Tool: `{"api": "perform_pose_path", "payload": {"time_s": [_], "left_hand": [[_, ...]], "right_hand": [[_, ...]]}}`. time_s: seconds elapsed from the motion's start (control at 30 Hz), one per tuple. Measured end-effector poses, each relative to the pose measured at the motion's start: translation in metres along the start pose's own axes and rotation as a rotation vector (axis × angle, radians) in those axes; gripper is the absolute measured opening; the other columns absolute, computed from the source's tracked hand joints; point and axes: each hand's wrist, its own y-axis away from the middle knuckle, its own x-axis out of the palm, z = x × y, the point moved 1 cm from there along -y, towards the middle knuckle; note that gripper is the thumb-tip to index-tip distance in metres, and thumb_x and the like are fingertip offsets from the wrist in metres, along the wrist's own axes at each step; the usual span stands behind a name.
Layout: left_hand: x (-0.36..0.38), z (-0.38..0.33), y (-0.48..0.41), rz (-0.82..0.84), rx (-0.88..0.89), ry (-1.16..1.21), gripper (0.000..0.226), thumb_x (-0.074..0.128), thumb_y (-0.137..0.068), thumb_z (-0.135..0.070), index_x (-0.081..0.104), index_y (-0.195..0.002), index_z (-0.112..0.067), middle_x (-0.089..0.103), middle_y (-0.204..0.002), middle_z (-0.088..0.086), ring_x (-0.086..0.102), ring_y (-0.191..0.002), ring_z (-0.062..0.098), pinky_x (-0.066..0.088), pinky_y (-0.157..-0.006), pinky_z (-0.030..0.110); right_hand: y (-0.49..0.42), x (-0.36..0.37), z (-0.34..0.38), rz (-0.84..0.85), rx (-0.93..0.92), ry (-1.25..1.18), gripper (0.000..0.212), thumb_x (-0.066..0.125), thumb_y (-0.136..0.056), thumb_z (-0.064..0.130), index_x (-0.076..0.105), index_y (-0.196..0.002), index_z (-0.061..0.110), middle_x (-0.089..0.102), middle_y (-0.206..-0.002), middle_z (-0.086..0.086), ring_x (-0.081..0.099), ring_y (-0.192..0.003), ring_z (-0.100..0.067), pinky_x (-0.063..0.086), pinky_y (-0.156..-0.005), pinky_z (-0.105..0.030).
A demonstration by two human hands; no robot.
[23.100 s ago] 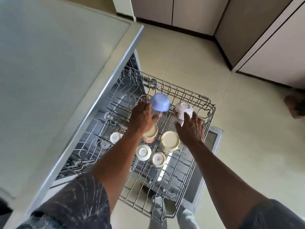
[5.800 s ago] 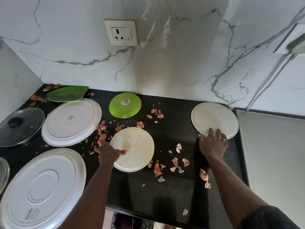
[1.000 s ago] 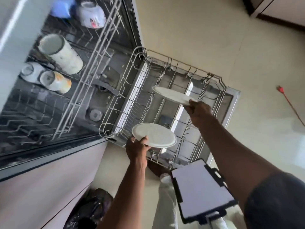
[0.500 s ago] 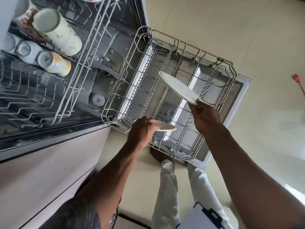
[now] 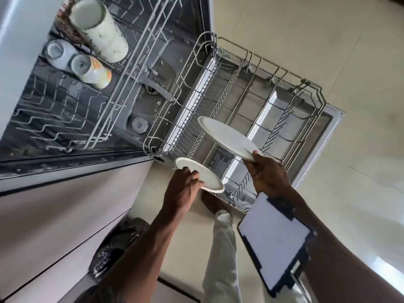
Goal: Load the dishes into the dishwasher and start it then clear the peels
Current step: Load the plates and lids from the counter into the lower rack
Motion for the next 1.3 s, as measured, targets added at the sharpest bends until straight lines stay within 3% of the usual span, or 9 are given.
{"api": "perform_pose_path", "payload": {"time_s": [0.17,0.3,0.47,0.73,0.87,1.0,1.1,1.2,1.3], "left_hand": [[0.0,0.014,-0.01,0.039,-0.021,0.009,0.031,0.057,-0.084,-0.014,0.081,-0.099,-0.026,0.067,-0.083,-0.004,0.057,-0.08,0.026,0.05,-0.069,0.037],[-0.004,0.013,-0.03,0.149,-0.022,-0.013,0.032,0.061,-0.09,-0.01,0.076,-0.112,-0.028,0.07,-0.098,-0.003,0.058,-0.093,0.024,0.051,-0.079,0.037],[0.001,0.007,-0.038,0.162,-0.088,-0.028,0.029,0.06,-0.095,-0.015,0.077,-0.113,-0.029,0.071,-0.099,-0.003,0.059,-0.093,0.023,0.048,-0.081,0.037],[0.033,-0.004,-0.009,0.138,-0.172,0.021,0.023,0.075,-0.08,-0.011,0.081,-0.097,-0.026,0.067,-0.081,-0.002,0.058,-0.082,0.026,0.05,-0.072,0.038],[0.044,-0.004,-0.01,0.171,-0.143,0.069,0.022,0.069,-0.081,-0.007,0.078,-0.097,-0.019,0.069,-0.091,0.0,0.058,-0.09,0.024,0.052,-0.08,0.036],[0.05,0.0,-0.013,0.198,-0.183,0.079,0.018,0.065,-0.08,-0.006,0.074,-0.092,-0.016,0.066,-0.097,0.001,0.056,-0.097,0.023,0.052,-0.084,0.033],[0.05,0.005,-0.014,0.219,-0.15,0.061,0.018,0.061,-0.083,-0.007,0.073,-0.093,-0.017,0.064,-0.095,0.0,0.055,-0.097,0.022,0.049,-0.084,0.031],[0.044,0.012,-0.015,0.153,-0.174,0.067,0.005,0.072,-0.081,-0.017,0.075,-0.085,-0.019,0.067,-0.086,-0.003,0.059,-0.091,0.023,0.049,-0.079,0.032],[0.047,0.021,-0.011,0.148,-0.166,-0.05,0.011,0.063,-0.09,-0.023,0.074,-0.094,-0.02,0.07,-0.095,-0.007,0.057,-0.104,0.023,0.046,-0.083,0.036]], "right_hand": [[0.001,-0.001,-0.002,0.009,-0.016,0.031,0.043,0.061,-0.093,-0.008,0.046,-0.132,-0.019,0.059,-0.13,-0.034,0.074,-0.082,-0.029,0.061,-0.064,-0.029],[-0.001,0.002,0.0,-0.011,-0.023,0.056,0.045,0.061,-0.093,-0.01,0.044,-0.133,-0.021,0.058,-0.129,-0.035,0.073,-0.083,-0.031,0.061,-0.061,-0.029],[-0.004,0.002,0.003,-0.022,-0.021,0.07,0.045,0.062,-0.092,-0.01,0.045,-0.132,-0.021,0.06,-0.125,-0.033,0.075,-0.076,-0.03,0.061,-0.061,-0.03],[-0.001,-0.003,-0.012,-0.064,0.015,0.074,0.044,0.063,-0.091,-0.011,0.047,-0.131,-0.018,0.062,-0.122,-0.033,0.074,-0.08,-0.031,0.062,-0.063,-0.033],[-0.003,-0.008,-0.016,-0.084,0.028,0.065,0.044,0.063,-0.091,-0.009,0.047,-0.131,-0.017,0.064,-0.118,-0.032,0.075,-0.077,-0.03,0.062,-0.061,-0.033],[-0.003,-0.007,-0.021,-0.083,0.043,0.067,0.043,0.062,-0.093,-0.007,0.046,-0.131,-0.018,0.068,-0.097,-0.027,0.075,-0.068,-0.028,0.06,-0.057,-0.031],[0.001,-0.006,-0.029,-0.063,0.026,0.109,0.041,0.06,-0.094,-0.007,0.046,-0.132,-0.016,0.066,-0.103,-0.027,0.074,-0.07,-0.026,0.06,-0.056,-0.03],[0.003,-0.004,-0.033,-0.07,0.031,0.145,0.039,0.06,-0.095,-0.006,0.05,-0.131,-0.013,0.062,-0.122,-0.031,0.071,-0.085,-0.031,0.063,-0.062,-0.032],[-0.001,-0.005,-0.03,-0.075,0.017,0.171,0.04,0.062,-0.094,-0.006,0.051,-0.132,-0.011,0.061,-0.126,-0.029,0.07,-0.091,-0.033,0.064,-0.068,-0.035]]}}
